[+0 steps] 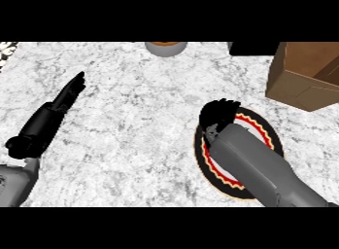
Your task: Pick the squash from the plate and place it in the cardboard box
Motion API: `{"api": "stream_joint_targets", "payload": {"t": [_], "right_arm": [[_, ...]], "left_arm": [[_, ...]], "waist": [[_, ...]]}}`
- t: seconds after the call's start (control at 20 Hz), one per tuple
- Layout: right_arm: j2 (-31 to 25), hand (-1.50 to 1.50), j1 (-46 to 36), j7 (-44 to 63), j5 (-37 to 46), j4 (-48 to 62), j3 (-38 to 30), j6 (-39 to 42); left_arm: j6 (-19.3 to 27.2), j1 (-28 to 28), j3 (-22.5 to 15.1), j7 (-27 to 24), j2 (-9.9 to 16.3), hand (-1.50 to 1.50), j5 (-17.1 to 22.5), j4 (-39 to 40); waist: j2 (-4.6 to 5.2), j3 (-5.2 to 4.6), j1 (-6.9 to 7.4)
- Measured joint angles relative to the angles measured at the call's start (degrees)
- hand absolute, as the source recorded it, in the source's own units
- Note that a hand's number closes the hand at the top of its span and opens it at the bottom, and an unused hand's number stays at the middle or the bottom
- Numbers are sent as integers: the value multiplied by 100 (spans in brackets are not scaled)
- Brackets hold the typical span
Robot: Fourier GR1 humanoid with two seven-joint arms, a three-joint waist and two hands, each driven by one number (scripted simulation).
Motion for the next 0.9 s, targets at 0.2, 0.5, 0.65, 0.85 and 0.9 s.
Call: {"api": "stream_joint_targets", "payload": {"t": [0.2, 0.5, 0.65, 0.85, 0.9], "right_arm": [[-79, -150, 214, -29, 254, -31, -50, 25], [-143, 150, 503, -195, 510, -78, -338, 104], [-138, 150, 732, -411, 737, -244, -327, 202], [-183, 150, 770, -791, 1204, -304, -298, 289], [-200, 150, 807, -854, 1334, -337, -261, 292]], "left_arm": [[-49, 122, 33, -52, -21, 0, -25, -58], [-122, 148, 104, 9, -83, 0, -107, -156], [-164, 173, 139, -18, -159, 0, -189, -157], [-235, 111, 239, -121, -259, 0, -336, -20], [-264, 121, 260, -97, -275, 0, -340, -43]], "waist": [[-2, 1, 10], [9, 2, 29], [9, 0, 36], [10, -5, 53], [11, -4, 57]]}}
